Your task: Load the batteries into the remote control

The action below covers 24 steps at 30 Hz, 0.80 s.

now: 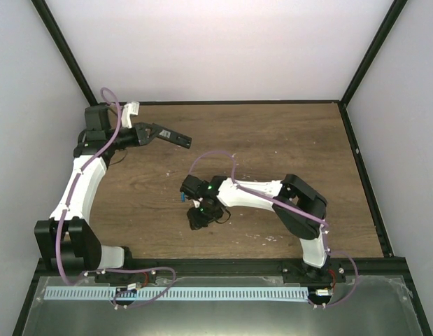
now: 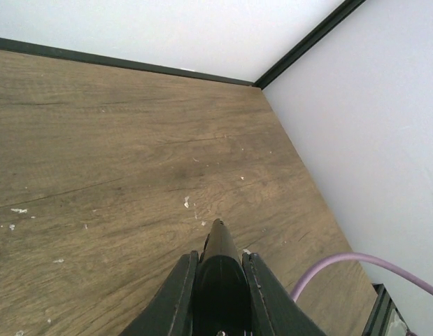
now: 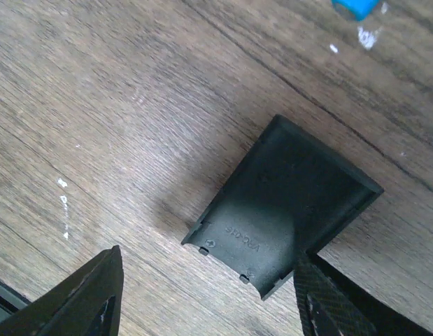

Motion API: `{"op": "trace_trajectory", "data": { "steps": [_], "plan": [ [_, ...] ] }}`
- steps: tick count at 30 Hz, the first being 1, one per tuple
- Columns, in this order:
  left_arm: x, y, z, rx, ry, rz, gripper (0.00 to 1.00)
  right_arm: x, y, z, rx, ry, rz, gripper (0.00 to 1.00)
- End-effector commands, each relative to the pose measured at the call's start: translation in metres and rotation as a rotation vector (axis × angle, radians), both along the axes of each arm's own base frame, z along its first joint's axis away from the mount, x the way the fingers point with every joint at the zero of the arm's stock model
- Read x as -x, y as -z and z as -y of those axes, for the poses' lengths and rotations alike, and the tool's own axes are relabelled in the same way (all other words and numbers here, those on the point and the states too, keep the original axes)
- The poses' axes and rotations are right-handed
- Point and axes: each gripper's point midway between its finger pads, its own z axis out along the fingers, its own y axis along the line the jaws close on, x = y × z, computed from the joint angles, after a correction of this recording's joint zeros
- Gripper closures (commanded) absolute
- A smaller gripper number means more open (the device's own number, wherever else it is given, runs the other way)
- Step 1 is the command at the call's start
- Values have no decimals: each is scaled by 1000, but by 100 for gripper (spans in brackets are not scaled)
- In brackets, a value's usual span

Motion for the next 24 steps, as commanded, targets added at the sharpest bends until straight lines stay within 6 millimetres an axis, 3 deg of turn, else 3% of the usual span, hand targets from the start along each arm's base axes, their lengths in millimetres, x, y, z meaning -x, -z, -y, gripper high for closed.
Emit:
{"op": "trace_trajectory", "data": {
  "steps": [1, 16, 24],
  "plan": [
    [4, -11, 0, 0, 9, 49, 100, -5, -10, -8, 8, 9, 46, 41],
    [2, -13, 1, 7, 11, 55, 100, -6, -4, -5, 38, -6, 64, 41],
    [0, -12, 0, 5, 9, 52, 100, -12, -18, -14, 10, -22, 96, 40]
  ]
}}
